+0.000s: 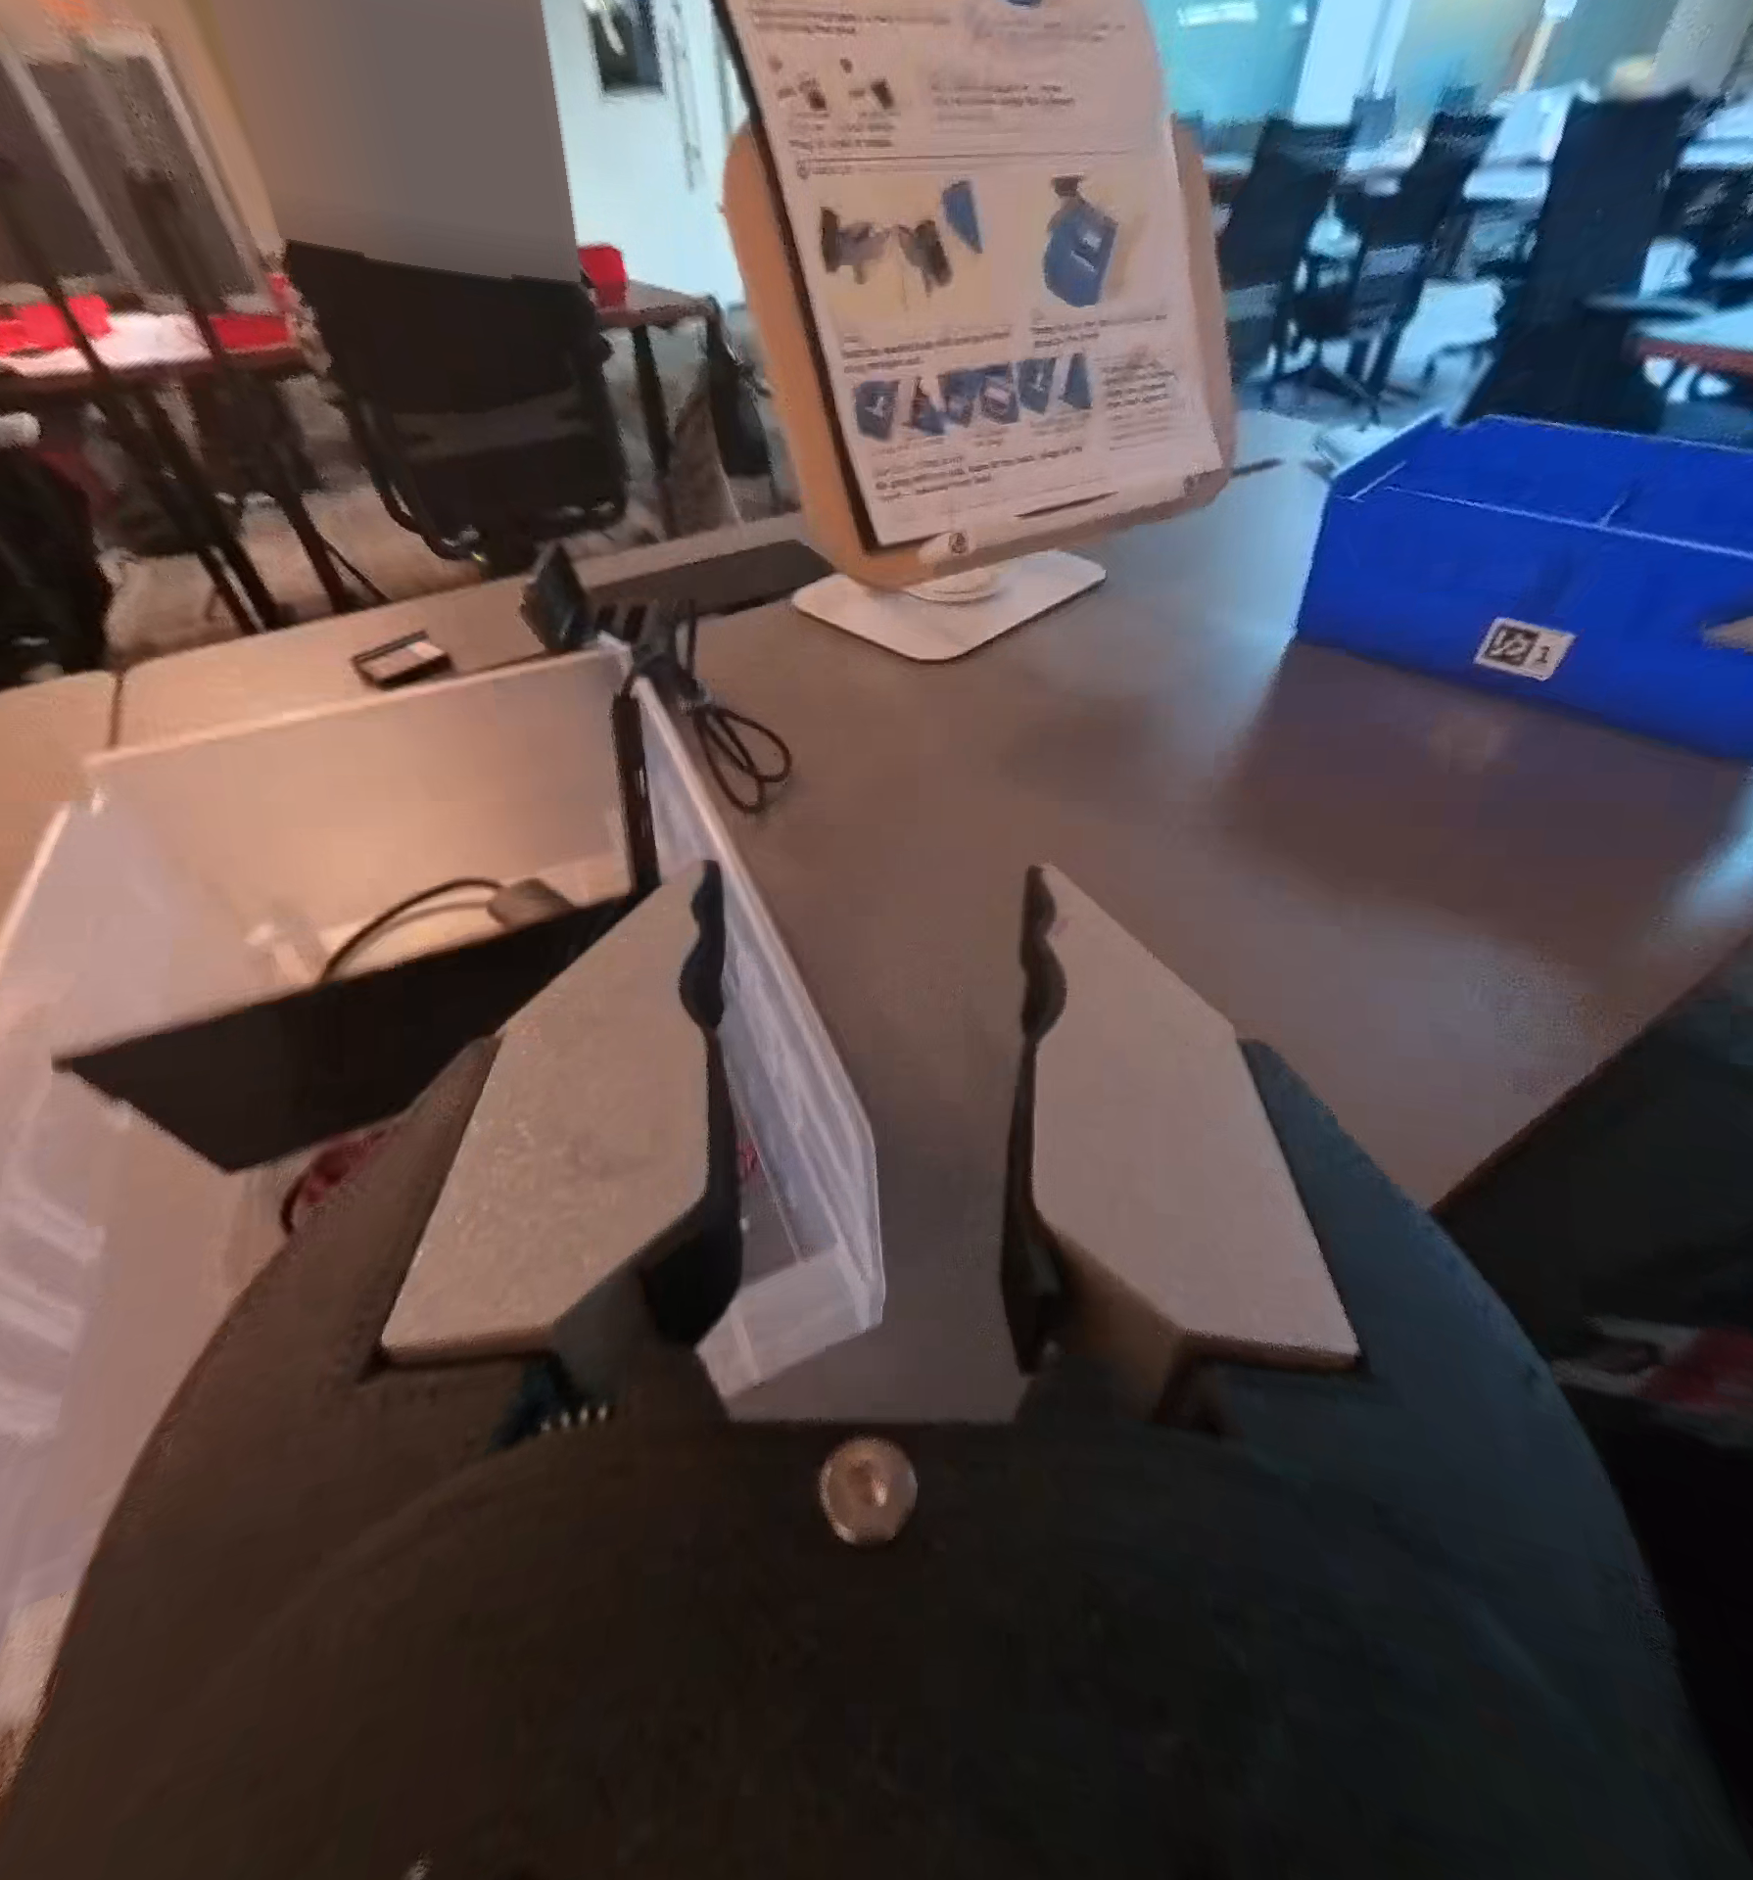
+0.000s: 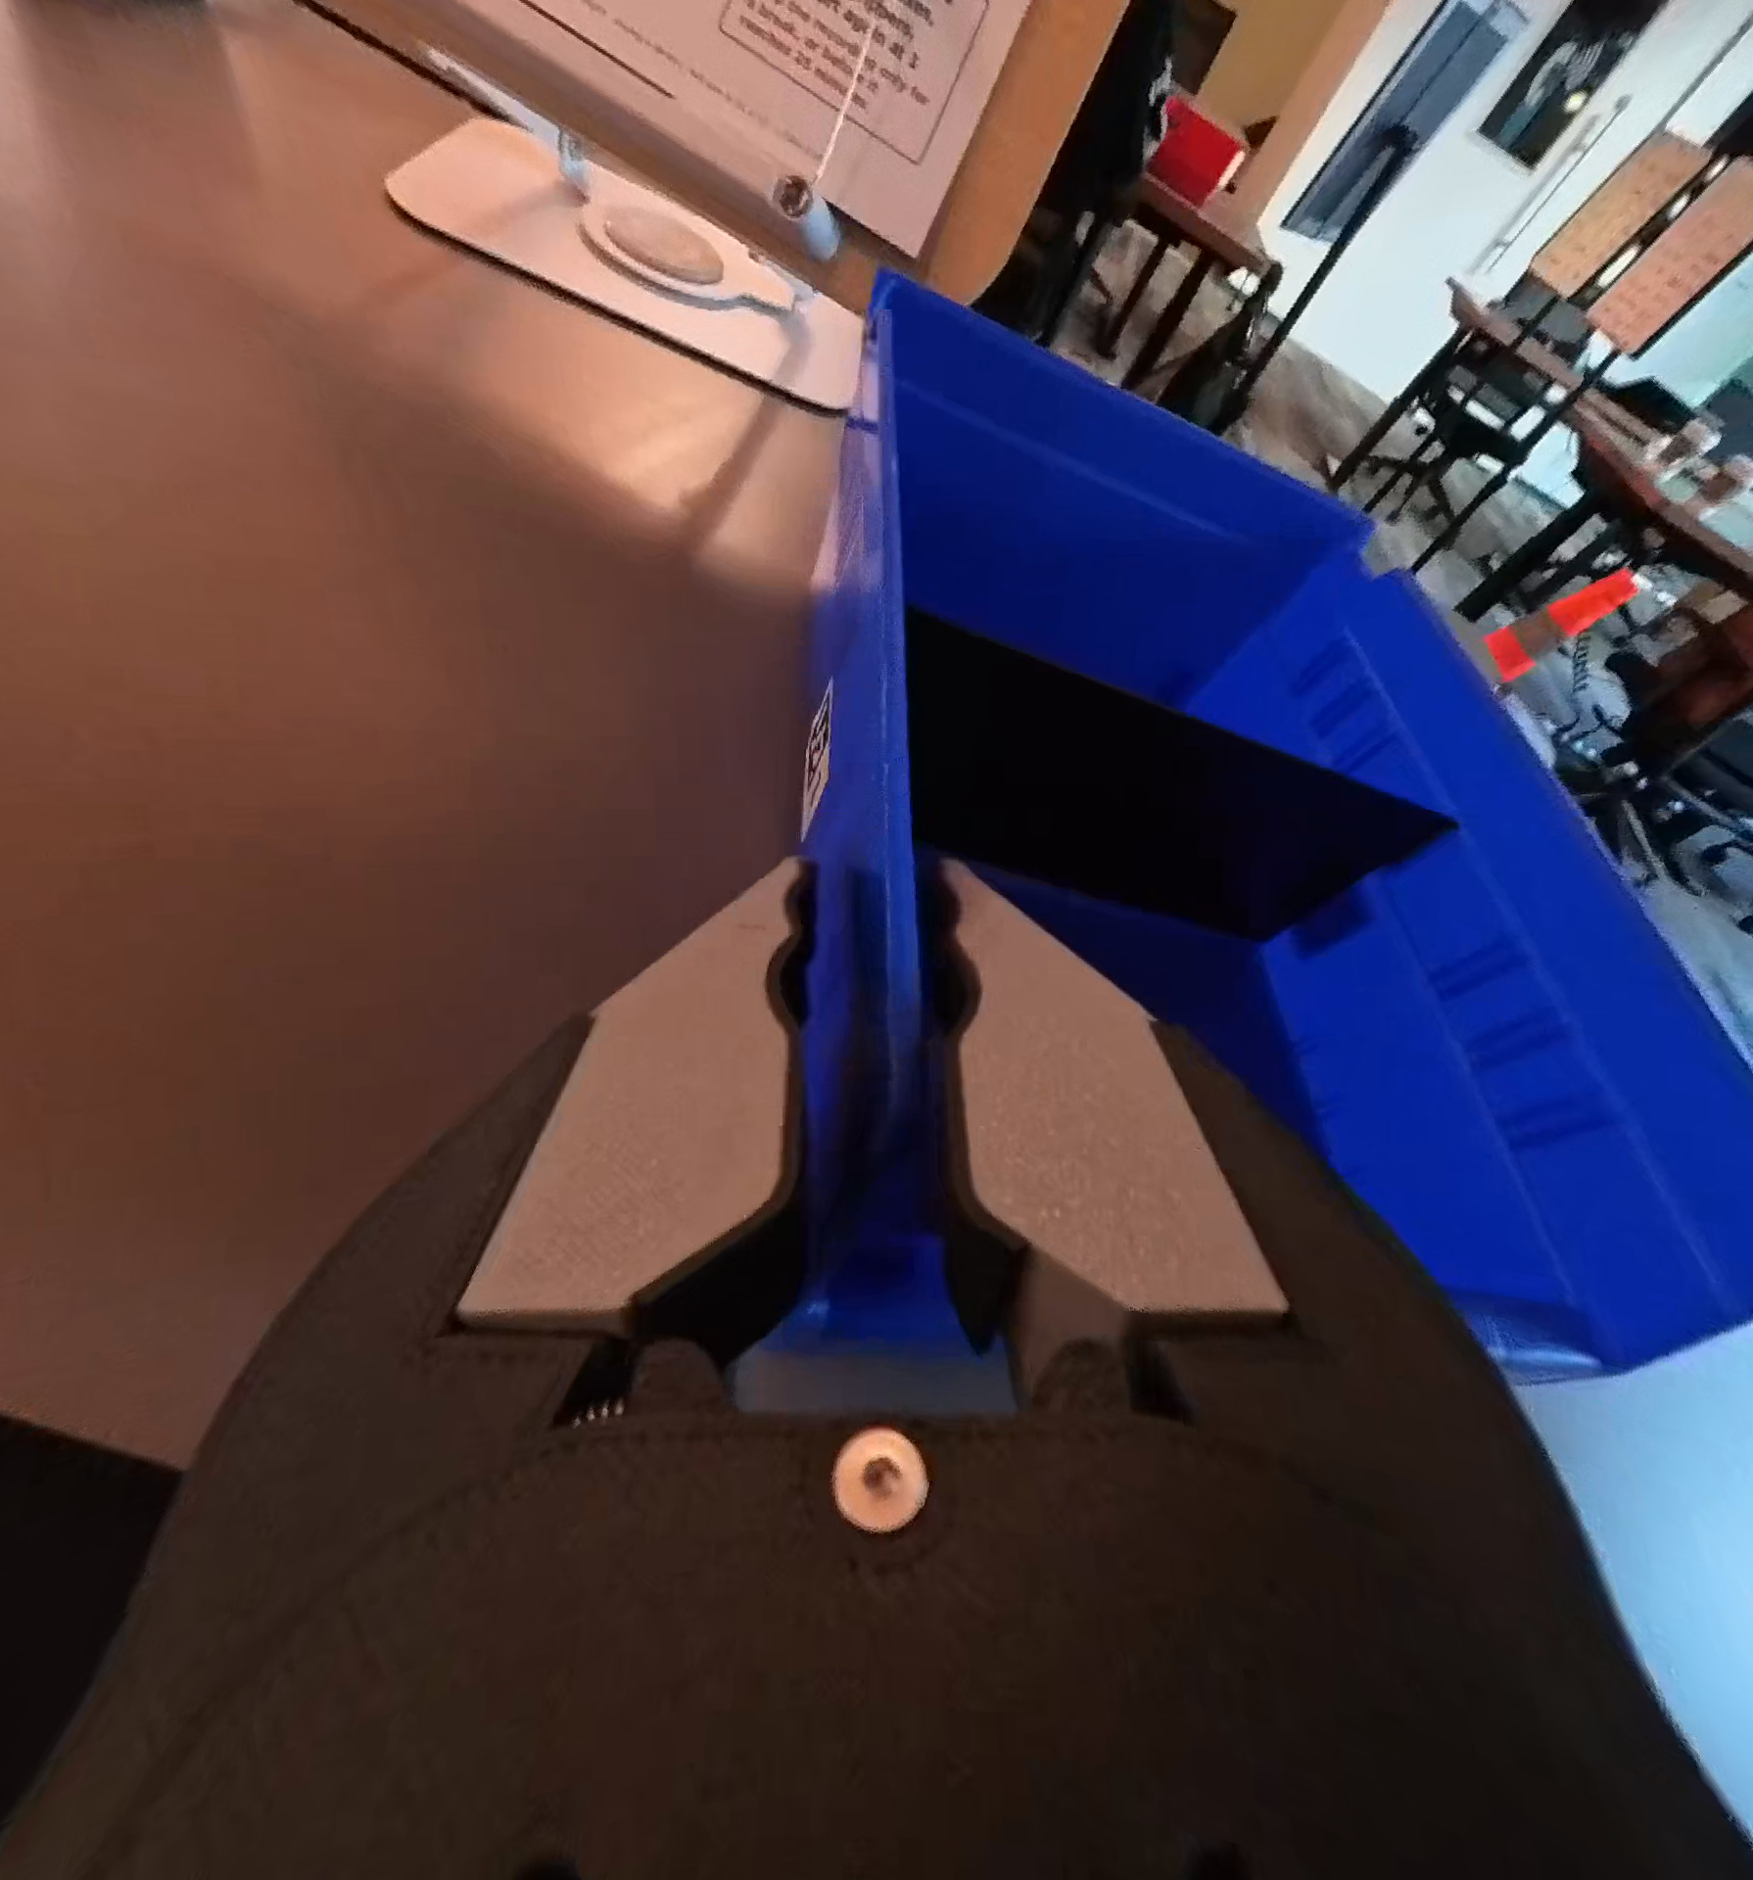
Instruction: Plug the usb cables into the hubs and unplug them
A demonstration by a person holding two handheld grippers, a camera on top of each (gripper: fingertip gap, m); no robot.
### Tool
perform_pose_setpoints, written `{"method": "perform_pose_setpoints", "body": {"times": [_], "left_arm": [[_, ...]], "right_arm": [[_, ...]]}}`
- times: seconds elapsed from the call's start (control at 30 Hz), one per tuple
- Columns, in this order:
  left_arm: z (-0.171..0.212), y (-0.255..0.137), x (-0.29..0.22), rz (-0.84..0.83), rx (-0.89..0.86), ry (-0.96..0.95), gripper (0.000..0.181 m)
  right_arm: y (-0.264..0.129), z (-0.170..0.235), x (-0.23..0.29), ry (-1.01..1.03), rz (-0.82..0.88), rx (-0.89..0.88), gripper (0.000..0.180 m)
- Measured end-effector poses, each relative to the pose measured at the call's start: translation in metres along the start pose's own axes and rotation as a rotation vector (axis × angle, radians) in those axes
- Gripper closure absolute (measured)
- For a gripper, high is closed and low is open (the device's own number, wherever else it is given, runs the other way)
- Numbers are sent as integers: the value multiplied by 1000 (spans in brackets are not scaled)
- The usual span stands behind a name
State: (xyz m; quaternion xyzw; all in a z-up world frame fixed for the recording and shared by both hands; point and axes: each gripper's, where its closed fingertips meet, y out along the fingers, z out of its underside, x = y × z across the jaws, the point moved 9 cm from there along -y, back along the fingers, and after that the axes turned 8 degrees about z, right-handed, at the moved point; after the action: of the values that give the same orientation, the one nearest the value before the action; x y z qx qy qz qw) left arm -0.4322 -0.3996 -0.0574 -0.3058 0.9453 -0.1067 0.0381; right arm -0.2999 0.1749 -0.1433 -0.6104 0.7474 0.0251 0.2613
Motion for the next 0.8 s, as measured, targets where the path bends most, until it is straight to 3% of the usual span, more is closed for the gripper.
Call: {"method": "perform_pose_setpoints", "body": {"times": [0.1,0.2,0.33,0.43,0.53,0.6,0.7,0.8], "left_arm": [[-49,41,14,6,192,87,117],[-80,119,34,45,391,228,114],[-83,231,68,58,703,251,115],[-64,287,91,20,998,266,114],[-42,311,110,-44,1298,377,119],[-33,318,116,-48,1398,429,146],[-32,320,123,-85,1423,427,165],[-39,314,124,-96,1336,440,179]], "right_arm": [[-13,-9,-5,72,3,-127,150],[-25,-20,-7,166,-93,-209,142],[-34,-24,-7,211,-154,-225,142],[-36,-24,-5,203,-171,-225,142],[-36,-20,-5,199,-186,-223,142],[-34,-14,-7,192,-185,-211,143],[-32,-7,-12,204,-177,-195,144],[-37,-9,-15,236,-200,-212,145]]}}
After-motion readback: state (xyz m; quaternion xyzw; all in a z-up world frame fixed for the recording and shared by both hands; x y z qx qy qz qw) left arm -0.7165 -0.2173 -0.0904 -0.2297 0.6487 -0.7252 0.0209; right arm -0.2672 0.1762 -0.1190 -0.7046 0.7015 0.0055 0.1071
